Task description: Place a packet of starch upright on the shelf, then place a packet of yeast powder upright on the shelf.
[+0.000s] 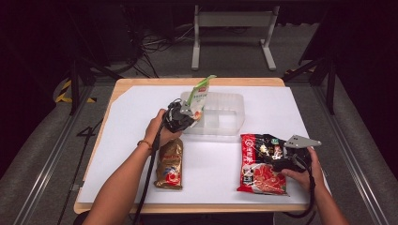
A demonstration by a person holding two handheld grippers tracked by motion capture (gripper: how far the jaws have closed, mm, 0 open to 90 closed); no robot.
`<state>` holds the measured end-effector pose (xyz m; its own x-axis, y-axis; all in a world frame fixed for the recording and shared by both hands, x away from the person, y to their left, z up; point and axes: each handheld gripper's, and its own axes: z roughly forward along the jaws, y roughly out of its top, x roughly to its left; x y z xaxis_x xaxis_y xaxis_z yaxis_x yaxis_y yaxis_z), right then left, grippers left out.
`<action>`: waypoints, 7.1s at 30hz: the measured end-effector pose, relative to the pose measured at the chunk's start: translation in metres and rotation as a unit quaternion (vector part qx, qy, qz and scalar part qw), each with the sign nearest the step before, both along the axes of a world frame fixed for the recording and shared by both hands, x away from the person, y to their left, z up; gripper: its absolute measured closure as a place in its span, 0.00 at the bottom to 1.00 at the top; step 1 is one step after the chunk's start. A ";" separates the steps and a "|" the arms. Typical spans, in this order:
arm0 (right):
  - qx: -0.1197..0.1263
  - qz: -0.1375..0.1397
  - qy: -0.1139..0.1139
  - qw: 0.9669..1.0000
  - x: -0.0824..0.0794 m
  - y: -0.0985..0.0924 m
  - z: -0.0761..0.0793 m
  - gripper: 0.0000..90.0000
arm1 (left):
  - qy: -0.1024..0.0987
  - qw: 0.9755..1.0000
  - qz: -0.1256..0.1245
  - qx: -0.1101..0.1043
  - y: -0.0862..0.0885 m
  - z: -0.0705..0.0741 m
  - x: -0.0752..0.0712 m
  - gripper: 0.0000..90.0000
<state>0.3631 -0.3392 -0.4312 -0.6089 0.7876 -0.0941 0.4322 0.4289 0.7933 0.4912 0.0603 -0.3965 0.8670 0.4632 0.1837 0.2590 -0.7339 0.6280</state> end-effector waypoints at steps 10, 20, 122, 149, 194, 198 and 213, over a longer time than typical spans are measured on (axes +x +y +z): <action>-0.001 -0.001 -0.002 1.000 0.000 -0.001 0.001 0.17 | 0.008 1.000 -0.003 -0.027 0.001 -0.007 -0.001 1.00; -0.002 -0.001 -0.003 1.000 -0.001 0.000 0.001 0.17 | -0.033 0.990 -0.034 -0.130 0.049 0.014 -0.043 0.84; 0.022 -0.010 -0.016 1.000 -0.001 -0.002 0.010 0.16 | -0.035 0.934 0.081 -0.347 0.117 0.041 -0.092 0.97; 0.030 -0.006 -0.020 0.999 -0.004 -0.003 0.010 0.16 | -0.094 0.917 0.105 -0.372 0.059 0.100 -0.065 0.97; 0.007 -0.002 -0.013 1.000 -0.002 -0.002 0.004 0.16 | -0.165 0.932 0.174 -0.271 -0.053 0.095 0.005 0.97; 0.007 -0.002 -0.012 1.000 -0.002 -0.002 0.003 0.16 | -0.153 0.932 0.186 -0.272 -0.061 0.082 0.010 0.97; 0.006 0.000 -0.013 1.000 -0.003 -0.002 0.003 0.16 | -0.116 0.938 0.153 -0.289 -0.051 0.051 0.003 0.96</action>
<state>0.3603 -0.3410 -0.4277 -0.6061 0.7891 -0.0997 0.4120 0.4187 0.8093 0.4945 0.0094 -0.3455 0.6449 0.7642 -0.0070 0.2089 -0.1675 0.9635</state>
